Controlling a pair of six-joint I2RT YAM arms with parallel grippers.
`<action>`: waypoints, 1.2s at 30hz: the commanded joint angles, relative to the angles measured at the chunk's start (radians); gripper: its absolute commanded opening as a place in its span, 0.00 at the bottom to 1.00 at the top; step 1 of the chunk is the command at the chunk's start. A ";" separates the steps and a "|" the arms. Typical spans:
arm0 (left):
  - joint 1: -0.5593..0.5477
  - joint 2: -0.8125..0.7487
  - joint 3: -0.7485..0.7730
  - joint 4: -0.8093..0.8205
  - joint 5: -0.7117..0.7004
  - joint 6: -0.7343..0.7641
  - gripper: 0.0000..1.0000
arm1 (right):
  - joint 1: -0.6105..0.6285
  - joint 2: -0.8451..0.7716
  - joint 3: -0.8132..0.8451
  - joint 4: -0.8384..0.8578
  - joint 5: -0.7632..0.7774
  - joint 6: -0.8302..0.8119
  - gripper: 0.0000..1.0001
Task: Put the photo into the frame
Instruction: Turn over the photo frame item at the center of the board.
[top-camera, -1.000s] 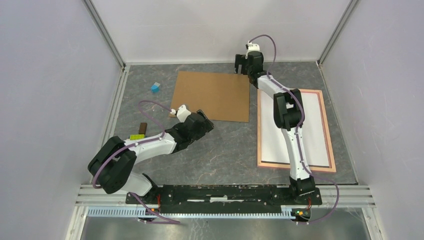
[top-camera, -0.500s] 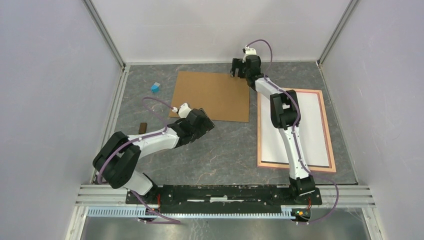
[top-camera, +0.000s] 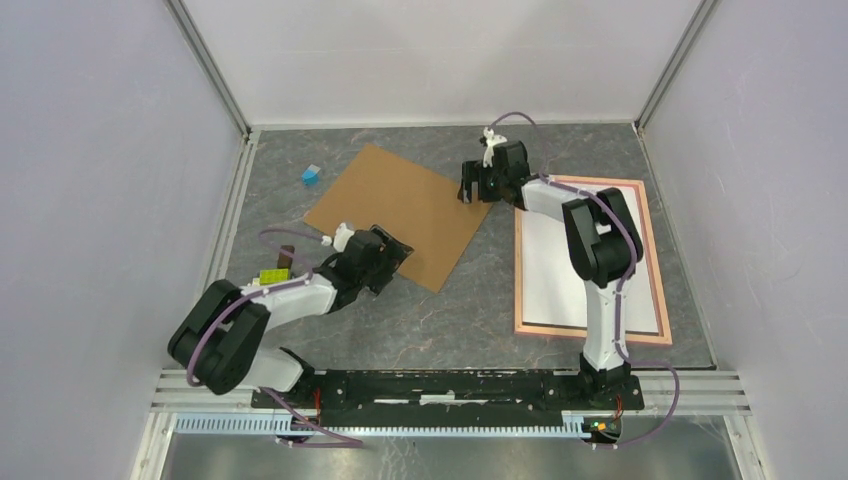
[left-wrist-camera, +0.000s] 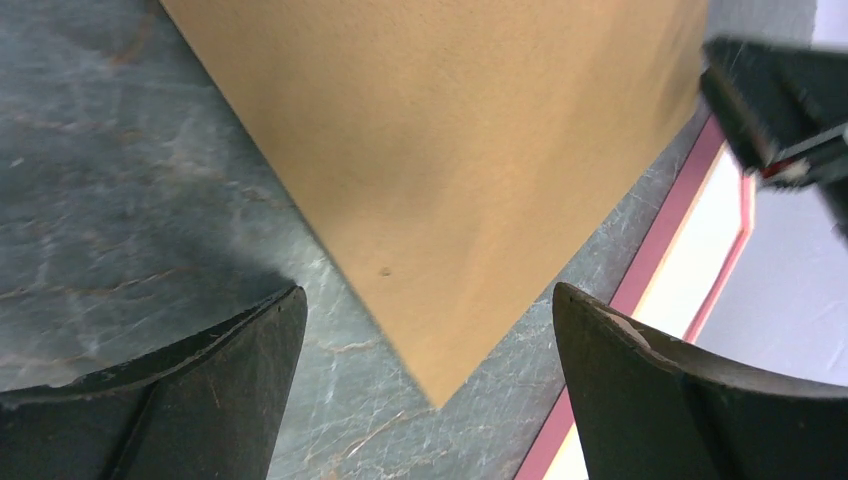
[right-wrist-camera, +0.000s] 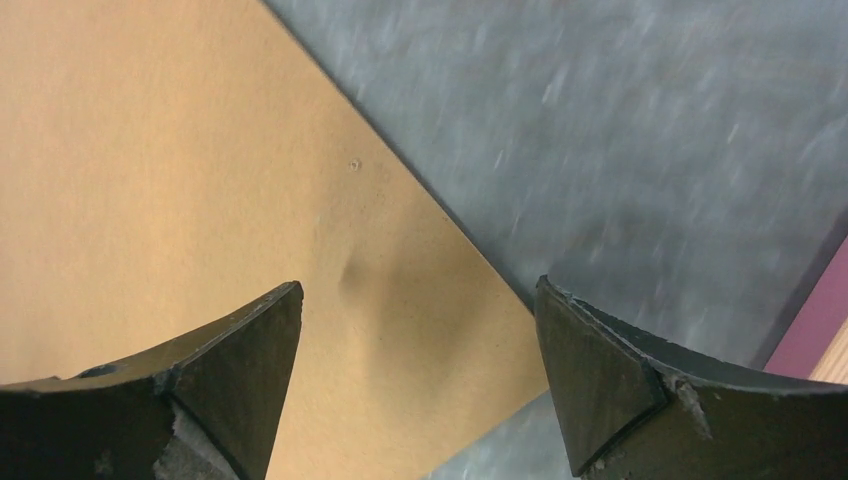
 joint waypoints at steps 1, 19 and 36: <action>0.009 -0.066 -0.126 -0.006 0.003 -0.076 1.00 | 0.027 -0.156 -0.223 0.090 -0.044 0.035 0.91; 0.015 -0.275 -0.354 0.661 0.068 -0.028 0.92 | 0.048 -0.251 -0.494 0.202 -0.132 0.039 0.88; -0.032 -0.438 -0.176 0.232 0.046 -0.038 0.65 | 0.062 -0.340 -0.656 0.319 -0.193 0.085 0.86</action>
